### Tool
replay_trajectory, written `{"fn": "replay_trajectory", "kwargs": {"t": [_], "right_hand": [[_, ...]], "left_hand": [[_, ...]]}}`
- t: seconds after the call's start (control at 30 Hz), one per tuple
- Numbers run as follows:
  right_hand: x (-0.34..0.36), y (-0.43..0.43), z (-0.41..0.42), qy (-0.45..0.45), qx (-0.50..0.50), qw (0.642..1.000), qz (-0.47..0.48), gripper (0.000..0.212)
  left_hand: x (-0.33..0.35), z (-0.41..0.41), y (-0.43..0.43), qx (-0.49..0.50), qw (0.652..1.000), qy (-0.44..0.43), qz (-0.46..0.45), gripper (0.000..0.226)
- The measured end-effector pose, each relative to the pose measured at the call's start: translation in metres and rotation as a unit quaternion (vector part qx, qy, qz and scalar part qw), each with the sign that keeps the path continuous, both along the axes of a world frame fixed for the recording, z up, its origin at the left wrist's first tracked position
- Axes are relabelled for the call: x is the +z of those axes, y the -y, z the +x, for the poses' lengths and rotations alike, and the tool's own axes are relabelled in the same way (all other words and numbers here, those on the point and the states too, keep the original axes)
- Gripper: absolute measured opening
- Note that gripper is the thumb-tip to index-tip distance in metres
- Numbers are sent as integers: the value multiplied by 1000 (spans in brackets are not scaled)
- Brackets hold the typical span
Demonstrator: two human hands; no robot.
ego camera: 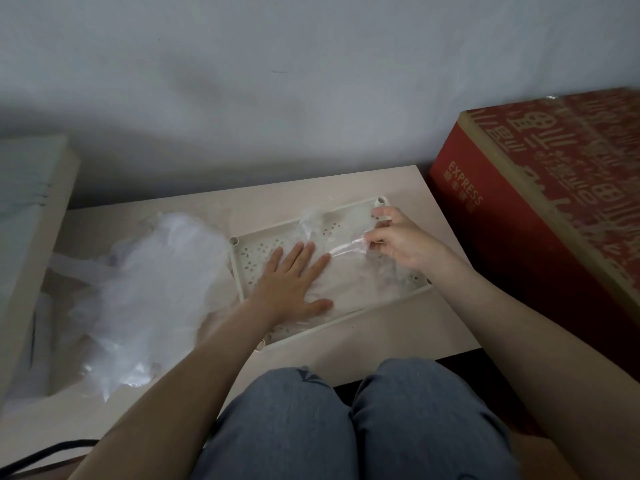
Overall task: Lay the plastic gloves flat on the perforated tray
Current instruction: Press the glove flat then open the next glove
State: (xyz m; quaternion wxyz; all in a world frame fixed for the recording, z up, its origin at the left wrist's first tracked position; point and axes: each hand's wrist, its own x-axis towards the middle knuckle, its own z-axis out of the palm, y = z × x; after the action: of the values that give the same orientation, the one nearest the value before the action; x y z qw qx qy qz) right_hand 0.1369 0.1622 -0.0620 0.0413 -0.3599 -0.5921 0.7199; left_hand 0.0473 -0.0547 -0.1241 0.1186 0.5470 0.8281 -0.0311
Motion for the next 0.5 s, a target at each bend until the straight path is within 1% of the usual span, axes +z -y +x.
{"fn": "replay_trajectory", "kwargs": {"t": [0.07, 0.1, 0.17, 0.3, 0.37, 0.43, 0.5], "right_hand": [[1, -3, 4, -12, 14, 1000, -8, 64], [1, -5, 7, -9, 30, 999, -8, 63], [2, -8, 11, 18, 74, 997, 19, 51], [-2, -11, 14, 57, 127, 984, 111, 29], [-2, -10, 14, 70, 150, 975, 150, 21], [-2, -8, 14, 91, 152, 963, 205, 16], [-2, -9, 13, 110, 126, 949, 267, 12]], "left_hand": [[1, 0, 1, 0, 1000, 4, -4, 95], [2, 0, 1, 0, 1000, 5, -6, 95], [3, -1, 1, -1, 1000, 8, -7, 95], [4, 0, 1, 0, 1000, 5, -9, 94], [3, 0, 1, -1, 1000, 1, -9, 96], [3, 0, 1, 1, 1000, 0, -11, 93], [4, 0, 1, 3, 1000, -1, -14, 89]]}}
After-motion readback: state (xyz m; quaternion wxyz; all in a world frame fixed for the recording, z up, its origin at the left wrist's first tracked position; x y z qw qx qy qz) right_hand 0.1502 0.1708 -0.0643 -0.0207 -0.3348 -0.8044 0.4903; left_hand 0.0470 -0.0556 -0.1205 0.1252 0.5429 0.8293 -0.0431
